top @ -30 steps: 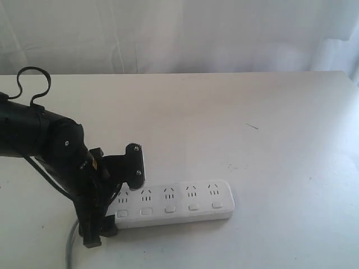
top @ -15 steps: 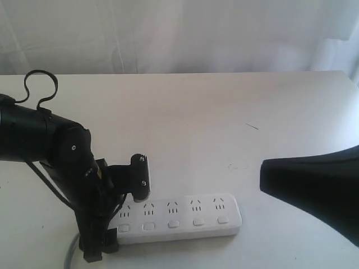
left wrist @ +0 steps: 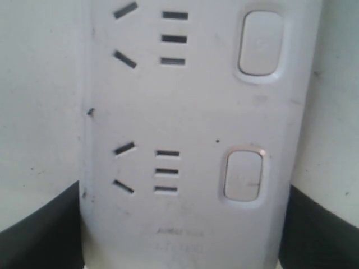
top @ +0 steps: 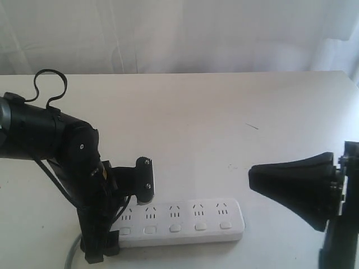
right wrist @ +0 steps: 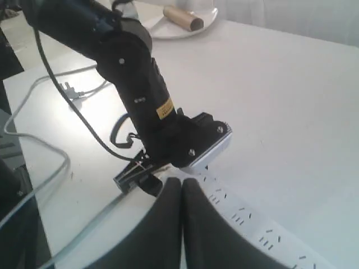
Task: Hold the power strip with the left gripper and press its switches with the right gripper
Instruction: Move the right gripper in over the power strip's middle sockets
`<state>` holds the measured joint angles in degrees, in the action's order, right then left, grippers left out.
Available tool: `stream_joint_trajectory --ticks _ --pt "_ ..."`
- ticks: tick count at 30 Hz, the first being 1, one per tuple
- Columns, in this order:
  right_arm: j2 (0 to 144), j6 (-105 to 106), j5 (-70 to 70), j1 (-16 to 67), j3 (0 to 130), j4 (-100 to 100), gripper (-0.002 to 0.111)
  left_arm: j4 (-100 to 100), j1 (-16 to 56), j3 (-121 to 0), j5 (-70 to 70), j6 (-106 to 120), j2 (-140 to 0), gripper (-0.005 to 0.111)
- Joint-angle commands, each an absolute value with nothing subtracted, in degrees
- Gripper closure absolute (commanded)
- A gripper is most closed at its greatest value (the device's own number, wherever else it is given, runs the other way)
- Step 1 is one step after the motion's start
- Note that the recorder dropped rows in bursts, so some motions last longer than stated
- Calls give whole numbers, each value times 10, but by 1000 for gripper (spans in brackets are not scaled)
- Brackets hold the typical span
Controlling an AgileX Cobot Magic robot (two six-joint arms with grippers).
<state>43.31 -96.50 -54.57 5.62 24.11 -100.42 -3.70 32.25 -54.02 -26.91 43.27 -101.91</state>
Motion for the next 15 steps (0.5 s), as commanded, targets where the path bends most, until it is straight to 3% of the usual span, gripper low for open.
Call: stream_joint_trajectory --ticks 1,10,15 --pt "506 -944 -447 150 235 -999 108 -38 329 -528 -276 432 -1044 106" --pt "687 -852 -146 419 257 -936 108 -38 329 -528 -284 432 -1044 106" --pt "762 -852 -24 500 303 -880 108 -38 329 -528 -294 432 -1044 106"
